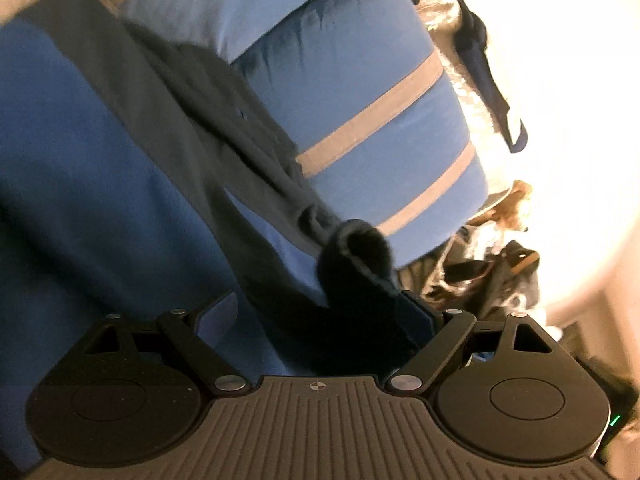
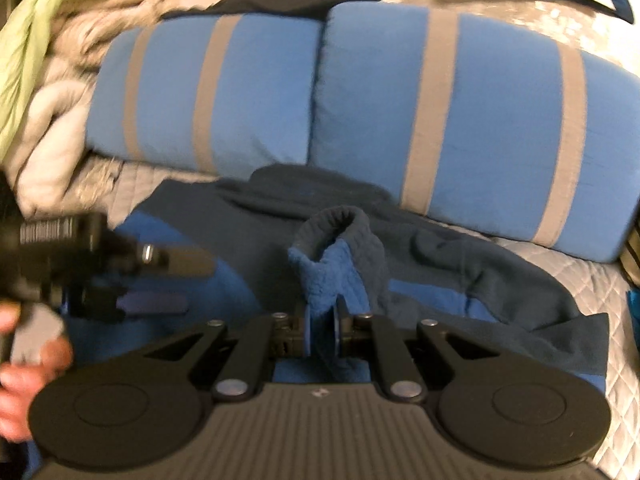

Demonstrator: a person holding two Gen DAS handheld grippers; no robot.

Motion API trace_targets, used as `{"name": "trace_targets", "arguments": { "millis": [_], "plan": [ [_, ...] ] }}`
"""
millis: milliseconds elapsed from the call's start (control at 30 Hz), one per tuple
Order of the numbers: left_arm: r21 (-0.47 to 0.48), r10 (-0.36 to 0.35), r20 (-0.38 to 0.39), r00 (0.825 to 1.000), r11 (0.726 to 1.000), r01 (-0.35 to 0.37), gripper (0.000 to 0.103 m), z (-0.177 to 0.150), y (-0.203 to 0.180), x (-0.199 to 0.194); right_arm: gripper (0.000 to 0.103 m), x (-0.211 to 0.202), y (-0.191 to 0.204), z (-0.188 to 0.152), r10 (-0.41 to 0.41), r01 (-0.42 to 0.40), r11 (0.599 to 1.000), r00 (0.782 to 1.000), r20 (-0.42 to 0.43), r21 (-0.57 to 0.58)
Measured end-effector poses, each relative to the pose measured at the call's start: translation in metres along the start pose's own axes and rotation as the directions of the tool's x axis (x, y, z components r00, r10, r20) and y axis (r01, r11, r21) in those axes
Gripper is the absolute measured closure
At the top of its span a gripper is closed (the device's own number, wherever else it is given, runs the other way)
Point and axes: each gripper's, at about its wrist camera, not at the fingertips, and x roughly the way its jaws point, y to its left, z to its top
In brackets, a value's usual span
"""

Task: Fold clothes
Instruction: 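Grasp the dark cuff with the left gripper while the right gripper releases it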

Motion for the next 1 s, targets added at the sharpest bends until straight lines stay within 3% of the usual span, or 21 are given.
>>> {"name": "trace_targets", "arguments": {
  "millis": [200, 400, 467, 533, 600, 633, 733, 1000],
  "plan": [
    [-0.176, -0.102, -0.115, 0.988, 0.981, 0.081, 0.017, 0.001, 0.022, 0.016, 0.092, -0.001, 0.028, -0.02, -0.019, 0.019, 0.983, 1.0, 0.001, -0.183],
    [-0.302, -0.175, -0.194, 0.965, 0.947, 0.111, 0.018, -0.006, 0.038, 0.034, 0.092, -0.001, 0.056, -0.039, -0.038, 0.037, 0.932, 0.999, 0.005, -0.359],
    [-0.296, -0.18, -0.201, 0.963, 0.948, 0.116, 0.024, -0.006, 0.037, 0.035, 0.092, -0.002, 0.066, -0.047, -0.048, 0.05, 0.898, 0.999, 0.015, -0.437],
    [-0.286, -0.184, -0.206, 0.961, 0.951, 0.12, 0.048, -0.006, 0.035, 0.036, 0.092, -0.004, 0.078, -0.056, -0.059, 0.068, 0.848, 0.998, 0.033, -0.526],
    [-0.275, -0.18, -0.211, 0.961, 0.954, 0.118, 0.058, -0.007, 0.034, 0.036, 0.092, -0.006, 0.09, -0.065, -0.069, 0.085, 0.788, 0.996, 0.051, -0.61],
    [-0.266, -0.168, -0.211, 0.963, 0.958, 0.109, 0.068, -0.007, 0.034, 0.036, 0.092, -0.005, 0.095, -0.071, -0.075, 0.095, 0.752, 0.995, 0.06, -0.652],
    [-0.236, -0.146, -0.202, 0.968, 0.967, 0.097, 0.088, -0.008, 0.032, 0.034, 0.092, -0.005, 0.104, -0.085, -0.096, 0.131, 0.675, 0.991, 0.09, -0.726],
    [-0.063, -0.135, -0.156, 0.978, 0.99, 0.127, 0.091, -0.009, 0.011, 0.023, 0.091, -0.012, 0.102, -0.087, -0.108, 0.186, 0.661, 0.982, 0.153, -0.727]
  ]
}}
